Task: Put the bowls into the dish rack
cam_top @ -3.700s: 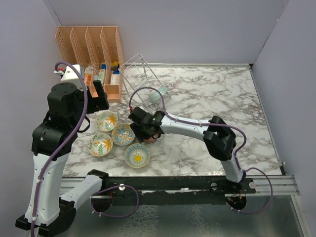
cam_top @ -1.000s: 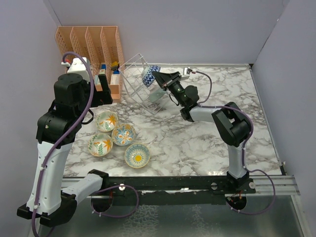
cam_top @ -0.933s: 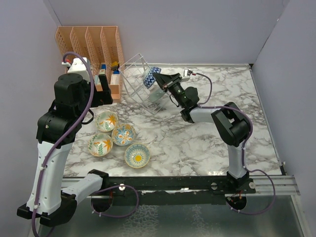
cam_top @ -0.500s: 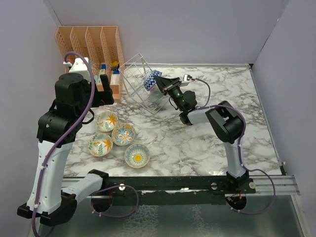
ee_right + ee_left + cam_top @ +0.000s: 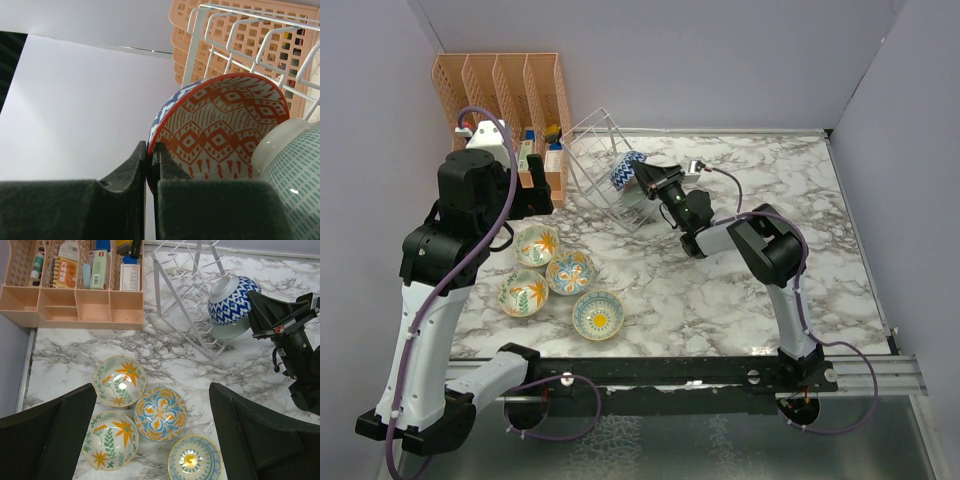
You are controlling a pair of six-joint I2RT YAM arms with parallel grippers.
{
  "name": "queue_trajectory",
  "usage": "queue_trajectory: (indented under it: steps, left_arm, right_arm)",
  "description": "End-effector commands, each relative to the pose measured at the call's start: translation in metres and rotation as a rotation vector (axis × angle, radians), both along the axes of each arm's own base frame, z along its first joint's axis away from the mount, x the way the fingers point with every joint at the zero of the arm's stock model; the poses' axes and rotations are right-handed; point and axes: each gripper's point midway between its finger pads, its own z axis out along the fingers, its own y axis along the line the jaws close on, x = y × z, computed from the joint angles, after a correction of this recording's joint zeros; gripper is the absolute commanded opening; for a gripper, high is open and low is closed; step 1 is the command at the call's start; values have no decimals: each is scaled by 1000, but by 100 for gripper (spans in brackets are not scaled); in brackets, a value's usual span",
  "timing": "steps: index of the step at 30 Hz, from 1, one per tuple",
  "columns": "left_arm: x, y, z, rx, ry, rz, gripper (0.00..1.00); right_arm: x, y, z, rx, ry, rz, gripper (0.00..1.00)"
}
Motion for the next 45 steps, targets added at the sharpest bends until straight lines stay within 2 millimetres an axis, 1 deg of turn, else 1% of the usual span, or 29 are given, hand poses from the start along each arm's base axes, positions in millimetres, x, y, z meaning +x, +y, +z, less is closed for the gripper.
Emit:
queue_trajectory:
  steps: [1,6,10,11,15,17,23,26,28,30,31,32,33,36,39,45]
  left_arm:
    - [-3,-4,2,-3,-11,-28,99]
    - [-3,-5,1,-4,-9,-33,99]
    - [-3,-5,1,-3,-11,-33,99]
    - [-3,-5,1,-5,-12,-33,99]
    - [-3,-5,2,-9,-14,-35,99]
    - [-4,-5,3,-12,-16,-34,99]
    - [-4,-6,4,-15,-18,-36,99]
    - [-4,-6,5,-18,-22,-38,99]
    - [-4,-7,6,-22,-24,-39,99]
    - [-5,-7,6,-23,-25,-40,99]
    - [-5,-7,7,-23,-28,-41,99]
    - [-5,-7,8,-25,-30,-41,99]
    - [-5,-7,8,-26,-31,-41,99]
    - [-5,-7,9,-26,-34,-43,99]
    - [-6,-7,11,-30,-39,-39,99]
    - [-7,-4,19,-34,-63,-27,99]
  right_arm:
    - [-4,-8,9,74,-23,-37,1]
    - [-3,-10,-3,86,-2,-42,1]
    - [-2,-8,-8,72,19,-39,6]
    - [-1,-8,-8,66,22,-42,8]
    - [0,-9,-10,57,32,-53,10]
    - [0,-8,-12,51,47,-51,13]
    - [0,-8,-11,28,84,-59,15]
    - [1,-9,-11,24,93,-68,22]
    - [1,-9,-9,27,92,-69,24]
    - [1,-9,-7,28,93,-70,27]
    - [0,-9,-7,24,95,-70,30]
    - [0,-10,-6,20,97,-72,35]
    - [0,-10,-7,15,102,-72,37]
    - [-2,-11,-11,-1,129,-74,37]
    - [-3,-13,-18,-24,174,-75,44]
    - [-5,-16,-27,-66,242,-78,45]
